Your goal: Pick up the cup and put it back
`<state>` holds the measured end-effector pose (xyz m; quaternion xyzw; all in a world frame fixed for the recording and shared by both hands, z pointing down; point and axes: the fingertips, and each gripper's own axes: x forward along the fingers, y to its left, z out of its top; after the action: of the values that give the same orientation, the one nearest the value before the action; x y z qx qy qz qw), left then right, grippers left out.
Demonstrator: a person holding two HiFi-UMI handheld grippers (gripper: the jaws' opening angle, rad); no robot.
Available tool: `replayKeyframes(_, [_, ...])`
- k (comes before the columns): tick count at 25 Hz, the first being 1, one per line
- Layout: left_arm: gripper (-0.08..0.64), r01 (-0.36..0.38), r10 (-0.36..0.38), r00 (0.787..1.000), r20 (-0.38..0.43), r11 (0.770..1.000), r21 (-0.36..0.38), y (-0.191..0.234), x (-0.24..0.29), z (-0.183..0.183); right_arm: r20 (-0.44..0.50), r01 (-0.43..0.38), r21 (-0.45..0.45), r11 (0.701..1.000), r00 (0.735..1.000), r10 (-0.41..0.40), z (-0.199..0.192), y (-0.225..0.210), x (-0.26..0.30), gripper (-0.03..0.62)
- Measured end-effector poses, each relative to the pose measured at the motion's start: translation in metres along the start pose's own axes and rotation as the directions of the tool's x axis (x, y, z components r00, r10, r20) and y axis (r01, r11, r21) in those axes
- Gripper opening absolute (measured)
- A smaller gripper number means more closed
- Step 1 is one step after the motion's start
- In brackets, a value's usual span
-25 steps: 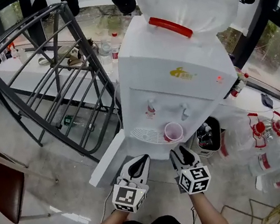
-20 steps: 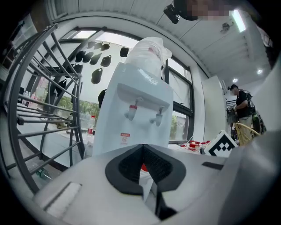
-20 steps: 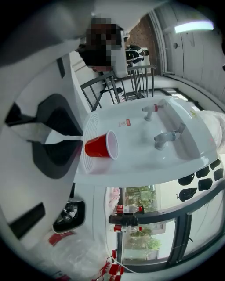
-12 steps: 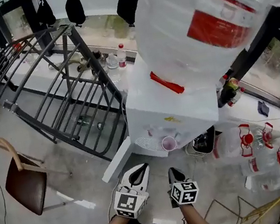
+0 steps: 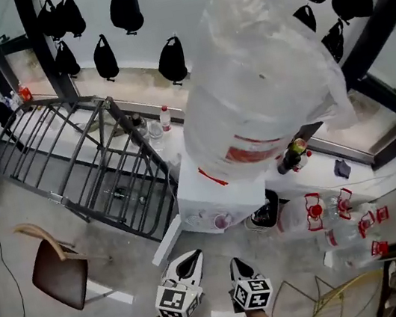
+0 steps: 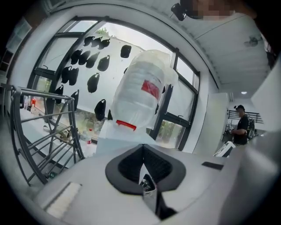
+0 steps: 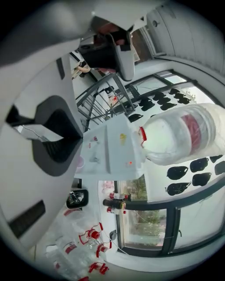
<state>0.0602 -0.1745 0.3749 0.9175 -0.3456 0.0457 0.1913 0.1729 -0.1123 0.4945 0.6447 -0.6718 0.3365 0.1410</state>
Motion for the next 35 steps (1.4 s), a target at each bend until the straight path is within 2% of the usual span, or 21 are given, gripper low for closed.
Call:
replayKeyframes(5, [0.006,0.065,-0.064,0.998,0.026,0.998,-0.016,-0.026,-0.026,0.084,0.115,0.027,-0.004,1.000,0.993,-0.026,0.083,0.040,-0.069,-0.005])
replayKeyframes(8, [0.006,0.082,-0.084,0.995,0.050,0.996,0.040,-0.041,-0.043,0.125,0.206,0.035,-0.012,0.999,0.978,-0.031,0.128,0.063,-0.110,-0.005])
replayKeyframes(12, [0.006,0.063,-0.074,0.993,0.095,0.992,0.110,-0.056,-0.063,0.172,0.320,0.056,-0.057,0.997,0.947,-0.035,0.182,0.084,-0.160,-0.005])
replayKeyframes(16, [0.006,0.042,-0.059,0.988,0.141,0.992,0.123,-0.072,-0.083,0.205,0.418,0.056,-0.096,0.994,0.908,-0.011,0.225,0.099,-0.209,-0.005])
replayKeyframes(19, [0.006,0.001,-0.023,0.985,0.169,0.992,0.127,-0.079,-0.098,0.227,0.474,0.047,-0.130,0.990,0.880,0.021,0.249,0.112,-0.241,-0.005])
replayKeyframes(24, [0.006,-0.020,-0.015,0.976,0.216,0.987,0.159,-0.096,-0.115,0.240,0.507,0.055,-0.191,0.980,0.860,0.051,0.256,0.125,-0.281,-0.005])
replayKeyframes(28, [0.006,-0.028,-0.006,0.977,0.211,0.987,0.159,-0.098,-0.118,0.233,0.512,0.062,-0.192,0.980,0.858,0.046,0.246,0.125,-0.288,-0.005])
replayKeyframes(32, [0.006,-0.011,-0.024,0.980,0.196,0.984,0.175,-0.104,-0.115,0.228,0.538,0.081,-0.183,0.980,0.843,0.031,0.245,0.120,-0.290,-0.005])
replayKeyframes(35, [0.006,0.003,-0.044,0.977,0.208,0.981,0.194,-0.109,-0.117,0.231,0.534,0.080,-0.171,0.982,0.845,0.024,0.242,0.120,-0.291,-0.005])
